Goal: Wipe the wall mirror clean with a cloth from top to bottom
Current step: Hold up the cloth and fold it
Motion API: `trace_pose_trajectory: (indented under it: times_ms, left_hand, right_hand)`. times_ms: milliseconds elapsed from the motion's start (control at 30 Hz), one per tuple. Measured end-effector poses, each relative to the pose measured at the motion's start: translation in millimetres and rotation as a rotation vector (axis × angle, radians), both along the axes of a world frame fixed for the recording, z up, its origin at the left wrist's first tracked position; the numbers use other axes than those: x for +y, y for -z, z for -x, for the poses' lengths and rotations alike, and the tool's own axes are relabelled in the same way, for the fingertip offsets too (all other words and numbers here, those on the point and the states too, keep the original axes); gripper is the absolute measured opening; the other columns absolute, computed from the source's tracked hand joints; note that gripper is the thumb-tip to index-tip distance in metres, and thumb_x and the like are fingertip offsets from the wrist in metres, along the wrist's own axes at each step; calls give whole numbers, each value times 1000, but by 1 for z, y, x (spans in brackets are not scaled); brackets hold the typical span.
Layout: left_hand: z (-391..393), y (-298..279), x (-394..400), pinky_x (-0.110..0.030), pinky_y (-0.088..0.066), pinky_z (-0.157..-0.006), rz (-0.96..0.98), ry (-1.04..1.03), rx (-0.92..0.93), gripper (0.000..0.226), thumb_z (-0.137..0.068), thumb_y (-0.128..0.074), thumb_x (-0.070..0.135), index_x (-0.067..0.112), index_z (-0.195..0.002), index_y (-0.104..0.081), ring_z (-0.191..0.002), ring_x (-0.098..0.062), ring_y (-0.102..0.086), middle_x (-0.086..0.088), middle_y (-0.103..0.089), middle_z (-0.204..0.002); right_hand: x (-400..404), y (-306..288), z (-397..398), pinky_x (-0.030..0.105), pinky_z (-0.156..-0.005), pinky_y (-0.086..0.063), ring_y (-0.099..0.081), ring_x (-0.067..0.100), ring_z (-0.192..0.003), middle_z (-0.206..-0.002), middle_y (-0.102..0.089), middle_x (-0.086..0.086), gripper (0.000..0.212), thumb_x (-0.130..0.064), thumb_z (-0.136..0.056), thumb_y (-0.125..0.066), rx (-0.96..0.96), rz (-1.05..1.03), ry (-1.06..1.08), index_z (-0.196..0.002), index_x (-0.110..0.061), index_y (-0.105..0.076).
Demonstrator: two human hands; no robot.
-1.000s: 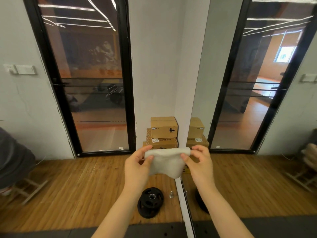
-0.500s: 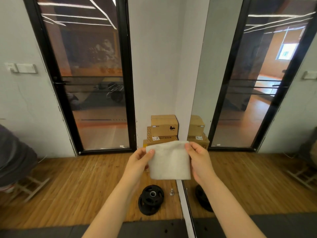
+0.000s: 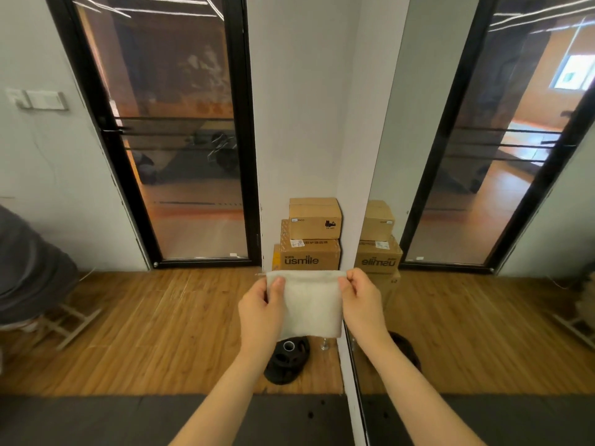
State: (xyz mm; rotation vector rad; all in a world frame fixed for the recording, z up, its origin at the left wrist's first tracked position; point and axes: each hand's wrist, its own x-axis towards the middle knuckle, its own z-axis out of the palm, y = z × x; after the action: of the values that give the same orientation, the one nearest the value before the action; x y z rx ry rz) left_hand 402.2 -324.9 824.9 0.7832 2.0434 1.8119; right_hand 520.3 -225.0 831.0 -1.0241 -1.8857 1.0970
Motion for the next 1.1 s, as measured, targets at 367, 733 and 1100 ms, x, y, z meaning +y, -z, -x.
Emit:
trace_pose_trajectory:
  times_ms: [367, 733, 1100]
  left_hand:
    - [94, 97, 113, -26, -48, -67, 105, 78, -424, 16, -103, -43, 31, 23, -97, -57, -87, -15, -62, 0, -64, -98]
    - [264, 328, 328, -11, -37, -52, 388, -49, -373, 25, -102, -45, 25, 14, -81, -52, -63, -6, -49, 3, -53, -72]
    - [317, 679, 412, -16, -35, -93, 613, -15, -627, 46, -101, -46, 10, 15, -146, -39, -130, -20, -46, -1, -50, -139]
  right_hand:
    - [117, 97, 103, 15, -62, -42, -56, 7, -85, -96, -54, -7, 9, -18, -102, -44, -117, 265, -80, -111, -18, -43]
    - [315, 338, 276, 17, -68, -49, -61, 17, -98, -108, -54, -1, 26, -14, -102, -40, -505, 233, 44, -128, -17, -39]
    - [398, 696, 334, 32, -106, -40, -41, 21, -135, -151, -36, 6, 60, -5, -100, -43, -653, 499, -147, -154, -14, -18]
